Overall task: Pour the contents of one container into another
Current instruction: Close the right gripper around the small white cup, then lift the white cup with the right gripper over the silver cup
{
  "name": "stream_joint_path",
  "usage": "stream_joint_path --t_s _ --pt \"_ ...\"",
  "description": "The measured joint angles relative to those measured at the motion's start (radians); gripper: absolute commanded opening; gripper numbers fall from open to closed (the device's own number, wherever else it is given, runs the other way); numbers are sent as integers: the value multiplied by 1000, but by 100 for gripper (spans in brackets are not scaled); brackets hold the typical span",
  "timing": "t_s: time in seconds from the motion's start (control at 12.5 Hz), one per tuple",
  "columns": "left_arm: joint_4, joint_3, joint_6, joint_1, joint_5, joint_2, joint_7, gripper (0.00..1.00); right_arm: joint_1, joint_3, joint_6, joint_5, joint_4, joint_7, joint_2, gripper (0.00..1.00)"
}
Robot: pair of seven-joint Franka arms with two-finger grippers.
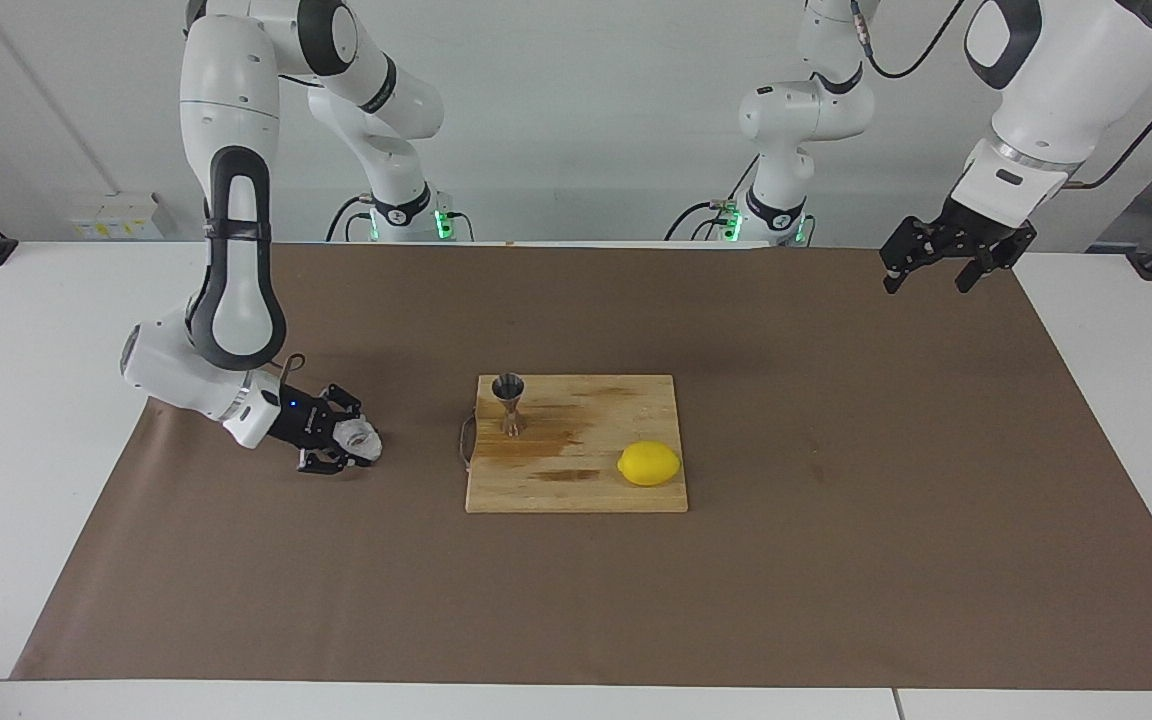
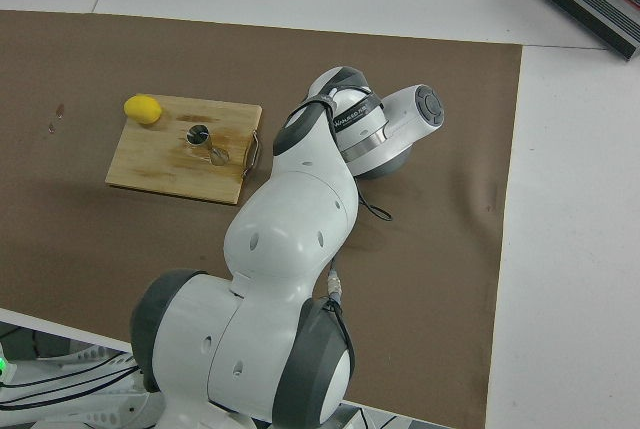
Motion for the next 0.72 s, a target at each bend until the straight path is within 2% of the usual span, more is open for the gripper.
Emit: stream_joint_path --t_s 0.24,0.56,0.72 --pt "0 6 0 10 0 -1 2 100 15 16 0 -3 11 51 -28 38" --pt "0 1 0 12 0 -1 5 100 192 26 0 -198 49 461 -182 38" --pt "0 0 0 12 0 -2 5 100 276 27 0 -255 64 600 -224 38"
